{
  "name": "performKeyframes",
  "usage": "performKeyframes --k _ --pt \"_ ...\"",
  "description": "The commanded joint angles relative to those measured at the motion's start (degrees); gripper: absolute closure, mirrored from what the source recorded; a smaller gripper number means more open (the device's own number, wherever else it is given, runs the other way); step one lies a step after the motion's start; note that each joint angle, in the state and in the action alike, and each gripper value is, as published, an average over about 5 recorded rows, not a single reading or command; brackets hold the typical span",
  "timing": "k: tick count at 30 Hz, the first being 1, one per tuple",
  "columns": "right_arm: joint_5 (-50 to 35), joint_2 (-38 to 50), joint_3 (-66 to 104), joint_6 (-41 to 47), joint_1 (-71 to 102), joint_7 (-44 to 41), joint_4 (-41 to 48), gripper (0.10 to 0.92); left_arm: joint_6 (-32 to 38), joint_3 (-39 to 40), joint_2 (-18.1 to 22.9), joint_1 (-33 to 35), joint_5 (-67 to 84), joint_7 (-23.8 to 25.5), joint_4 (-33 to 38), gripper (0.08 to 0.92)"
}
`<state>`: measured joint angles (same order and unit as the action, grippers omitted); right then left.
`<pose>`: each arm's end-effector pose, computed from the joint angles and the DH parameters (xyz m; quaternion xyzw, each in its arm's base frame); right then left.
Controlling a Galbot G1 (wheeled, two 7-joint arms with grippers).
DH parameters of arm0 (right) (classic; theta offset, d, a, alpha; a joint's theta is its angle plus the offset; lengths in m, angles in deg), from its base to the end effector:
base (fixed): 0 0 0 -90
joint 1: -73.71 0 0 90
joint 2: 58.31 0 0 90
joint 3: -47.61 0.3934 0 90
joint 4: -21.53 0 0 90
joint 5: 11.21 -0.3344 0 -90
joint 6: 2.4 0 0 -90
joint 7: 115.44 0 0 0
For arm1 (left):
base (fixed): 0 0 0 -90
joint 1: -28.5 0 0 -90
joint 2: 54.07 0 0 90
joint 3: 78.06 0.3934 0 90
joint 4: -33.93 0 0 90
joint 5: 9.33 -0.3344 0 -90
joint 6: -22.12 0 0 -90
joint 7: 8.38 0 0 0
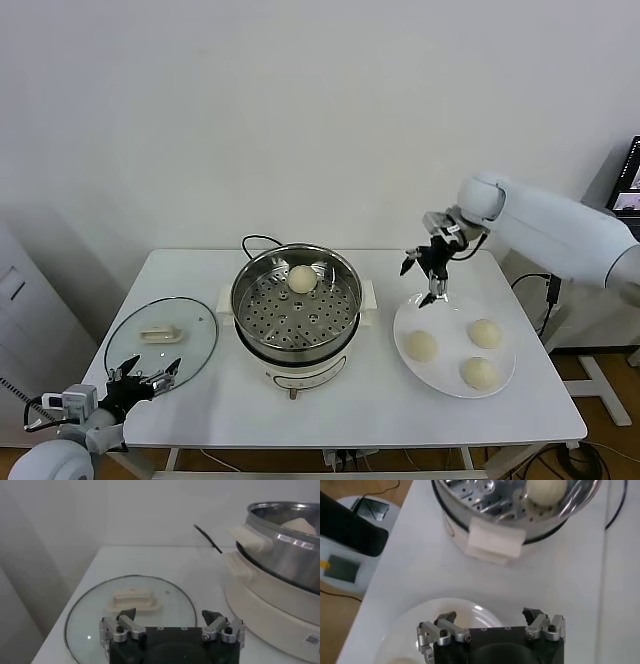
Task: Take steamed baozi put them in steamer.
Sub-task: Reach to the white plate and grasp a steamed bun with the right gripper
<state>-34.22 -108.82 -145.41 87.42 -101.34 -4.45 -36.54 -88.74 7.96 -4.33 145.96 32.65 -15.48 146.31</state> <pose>0.6081 -0.1493 -0.1168 0.6110 -0.5223 0.4816 0.3492 0.1865 0.1883 -0.3101 -0.0414 -0.9679 -0.0015 0.2479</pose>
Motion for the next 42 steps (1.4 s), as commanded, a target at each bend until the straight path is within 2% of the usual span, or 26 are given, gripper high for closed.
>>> performKeyframes --k 1,28,32,42 --pt "0.1 1.6 -0.8 3.5 4.5 2.0 -1.1 0.203 0.0 0.0 0.0 0.0 0.0 0.0 0.0 0.177" --pt "11.2 -0.7 8.3 3.9 15.6 5.1 3.9 0.212 0.1 0.2 0.4 0.6 -0.2 0.1 0.0 0.177" --pt "12.1 -0.8 9.5 3.9 16.5 5.5 4.3 0.260 0.1 0.2 0.4 0.6 -0.2 0.1 0.0 0.177" --pt "12.7 -1.0 11.1 4.0 17.5 6.1 4.2 0.495 0.0 0.3 0.3 0.6 -0.2 0.1 0.1 0.177"
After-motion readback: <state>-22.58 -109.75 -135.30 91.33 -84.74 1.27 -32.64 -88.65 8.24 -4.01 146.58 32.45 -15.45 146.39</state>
